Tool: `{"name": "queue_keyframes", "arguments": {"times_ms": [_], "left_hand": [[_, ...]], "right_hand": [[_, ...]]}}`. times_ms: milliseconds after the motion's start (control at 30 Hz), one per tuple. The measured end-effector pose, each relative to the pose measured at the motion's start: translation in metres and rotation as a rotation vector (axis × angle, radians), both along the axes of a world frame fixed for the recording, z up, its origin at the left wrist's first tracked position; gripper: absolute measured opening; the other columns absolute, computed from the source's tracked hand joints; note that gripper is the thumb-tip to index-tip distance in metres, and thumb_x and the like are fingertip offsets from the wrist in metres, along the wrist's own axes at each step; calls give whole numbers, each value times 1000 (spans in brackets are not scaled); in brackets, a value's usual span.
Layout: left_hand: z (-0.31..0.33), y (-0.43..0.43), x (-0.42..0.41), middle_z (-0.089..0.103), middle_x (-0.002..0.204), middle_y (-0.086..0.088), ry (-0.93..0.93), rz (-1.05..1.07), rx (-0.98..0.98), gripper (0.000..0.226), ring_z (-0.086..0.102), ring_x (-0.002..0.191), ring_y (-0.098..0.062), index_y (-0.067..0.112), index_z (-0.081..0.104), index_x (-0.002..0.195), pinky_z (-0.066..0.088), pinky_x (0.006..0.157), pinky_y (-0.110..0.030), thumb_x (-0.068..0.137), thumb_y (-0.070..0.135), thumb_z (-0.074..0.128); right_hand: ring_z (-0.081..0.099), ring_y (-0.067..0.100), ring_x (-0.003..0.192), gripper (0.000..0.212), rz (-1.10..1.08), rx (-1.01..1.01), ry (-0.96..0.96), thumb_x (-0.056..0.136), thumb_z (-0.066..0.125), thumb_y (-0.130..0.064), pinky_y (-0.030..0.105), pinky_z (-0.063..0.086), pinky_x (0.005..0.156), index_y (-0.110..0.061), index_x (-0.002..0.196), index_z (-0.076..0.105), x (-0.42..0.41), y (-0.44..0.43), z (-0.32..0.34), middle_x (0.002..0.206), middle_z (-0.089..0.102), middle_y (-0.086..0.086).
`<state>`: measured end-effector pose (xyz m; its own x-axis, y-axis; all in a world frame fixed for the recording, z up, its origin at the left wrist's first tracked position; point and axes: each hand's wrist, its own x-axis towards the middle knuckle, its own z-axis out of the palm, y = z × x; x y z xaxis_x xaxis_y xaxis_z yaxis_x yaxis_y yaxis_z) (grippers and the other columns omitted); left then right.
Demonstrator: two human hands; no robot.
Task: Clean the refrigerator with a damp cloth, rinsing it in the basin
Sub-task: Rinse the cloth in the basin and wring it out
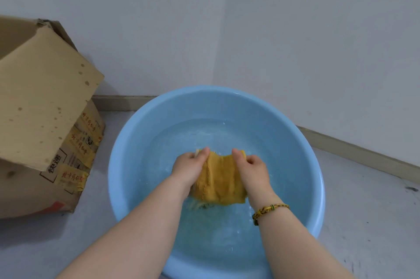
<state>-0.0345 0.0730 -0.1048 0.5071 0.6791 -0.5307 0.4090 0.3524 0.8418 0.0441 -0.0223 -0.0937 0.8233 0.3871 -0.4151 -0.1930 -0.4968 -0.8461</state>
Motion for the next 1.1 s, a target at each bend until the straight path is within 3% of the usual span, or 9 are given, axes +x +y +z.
{"name": "queue_keyframes", "arguments": {"times_ms": [167,267,400,533,600,667,767,967,1100], "left_hand": [[-17,3,-5,60,97,-23,274,-83,194,32,57,93,-35,6,54,74,44,84,-35,91,33,50],[-25,10,-7,60,115,-21,413,-110,245,39,55,108,-35,-3,59,107,42,87,-33,93,32,47],[-33,12,-10,59,119,-20,461,-73,215,33,54,110,-34,-1,59,111,42,88,-32,95,23,44],[-26,9,-7,55,123,-21,407,26,147,36,52,112,-35,-5,54,117,40,88,-32,96,19,38],[-17,5,-3,50,130,-20,301,90,94,39,48,117,-34,-4,48,124,38,92,-32,97,21,35],[-9,1,2,45,136,-20,191,160,60,43,43,123,-33,-4,42,129,35,98,-33,99,25,31],[9,-7,6,47,130,-22,116,296,102,41,45,118,-34,-4,41,125,35,92,-33,98,26,32],[27,-16,3,57,117,-21,1,245,259,42,51,111,-33,-2,54,109,36,89,-32,98,31,31],[42,-36,5,54,81,-7,-82,136,335,42,49,84,-24,7,53,72,30,66,-27,98,32,31]], "right_hand": [[55,21,95,36,300,-278,-22,82,65,-15,25,43,74,-9,112,46,-5,-1,-22,97,52,3],[54,26,104,31,406,-491,-140,87,52,-10,27,42,78,-4,116,45,-3,-1,-33,115,56,12],[50,30,117,29,469,-626,-194,91,39,-6,27,41,88,1,117,50,3,-2,-39,125,54,16],[55,29,99,23,283,-459,-41,89,42,-2,28,43,77,0,108,56,7,-1,-34,114,58,16],[52,24,82,15,156,-238,79,87,43,2,31,47,72,-5,90,55,2,0,-20,95,58,14],[50,21,79,12,61,-12,172,89,42,0,36,49,77,-10,94,47,-7,3,-5,82,53,5],[47,15,76,13,-30,162,53,93,41,-5,26,40,70,-14,102,39,-29,12,12,77,44,-5],[49,13,69,14,123,117,-218,93,48,-28,24,37,62,-19,93,37,-58,20,19,70,48,-11],[45,20,72,24,20,98,-238,95,43,-31,26,31,66,-14,77,41,-33,20,22,66,44,-5]]}}
